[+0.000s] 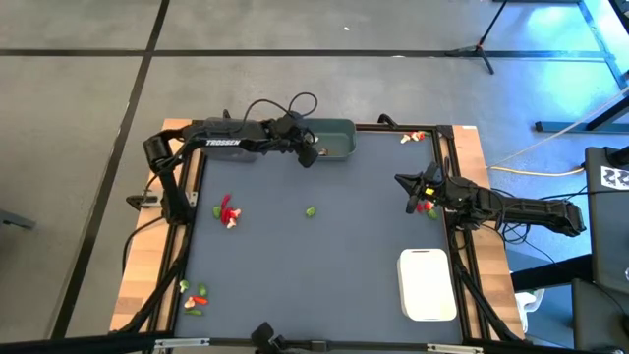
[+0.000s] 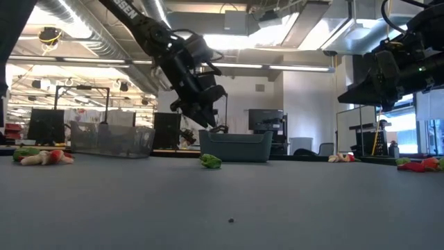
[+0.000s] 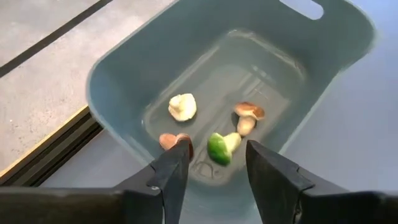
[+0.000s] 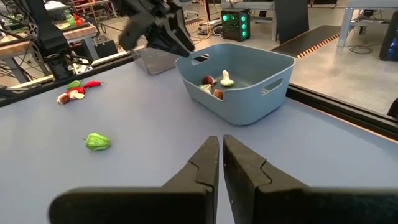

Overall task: Sort produce into baskets
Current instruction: Put the red mushroom into the blue bin

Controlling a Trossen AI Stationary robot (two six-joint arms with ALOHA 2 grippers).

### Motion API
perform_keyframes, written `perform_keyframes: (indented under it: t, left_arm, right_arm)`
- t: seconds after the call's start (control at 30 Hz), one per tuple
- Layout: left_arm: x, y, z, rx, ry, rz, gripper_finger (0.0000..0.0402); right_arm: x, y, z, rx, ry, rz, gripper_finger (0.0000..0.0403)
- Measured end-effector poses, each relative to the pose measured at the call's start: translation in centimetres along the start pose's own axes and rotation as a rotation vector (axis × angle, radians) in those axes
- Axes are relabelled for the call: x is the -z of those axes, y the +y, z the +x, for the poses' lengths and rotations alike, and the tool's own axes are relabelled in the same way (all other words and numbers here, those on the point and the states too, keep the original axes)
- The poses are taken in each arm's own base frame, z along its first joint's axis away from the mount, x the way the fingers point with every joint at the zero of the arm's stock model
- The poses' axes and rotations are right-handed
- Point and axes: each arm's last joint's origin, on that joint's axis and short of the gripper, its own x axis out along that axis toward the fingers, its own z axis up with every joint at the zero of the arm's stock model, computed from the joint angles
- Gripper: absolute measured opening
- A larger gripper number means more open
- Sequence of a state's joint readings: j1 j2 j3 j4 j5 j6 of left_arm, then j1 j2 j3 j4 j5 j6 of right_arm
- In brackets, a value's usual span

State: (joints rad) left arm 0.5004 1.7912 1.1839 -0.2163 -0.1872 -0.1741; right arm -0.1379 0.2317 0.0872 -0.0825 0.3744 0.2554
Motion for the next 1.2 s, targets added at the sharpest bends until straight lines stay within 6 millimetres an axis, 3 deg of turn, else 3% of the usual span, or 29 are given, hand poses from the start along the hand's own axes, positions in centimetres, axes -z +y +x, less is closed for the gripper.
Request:
perform_keyframes:
  t: [0.47,0.83,1.2]
  left_arm:
    - [0.6,-2.0,-6.2,0.048,0.097,0.089,0.0144]
    - [3.3,-3.9,-9.5,0.046,0.312,0.128,0.0143]
    - [6.2,-6.2,-11.5,0.012,0.497,0.159,0.0143]
  right_arm:
    - [0.2,0.0,0.0,0.004,0.015,-0.004,0.0026]
    - [0.2,-0.1,0.0,0.006,0.023,-0.007,0.0026]
    - [0.2,-0.1,0.0,0.006,0.024,-0.008,0.0026]
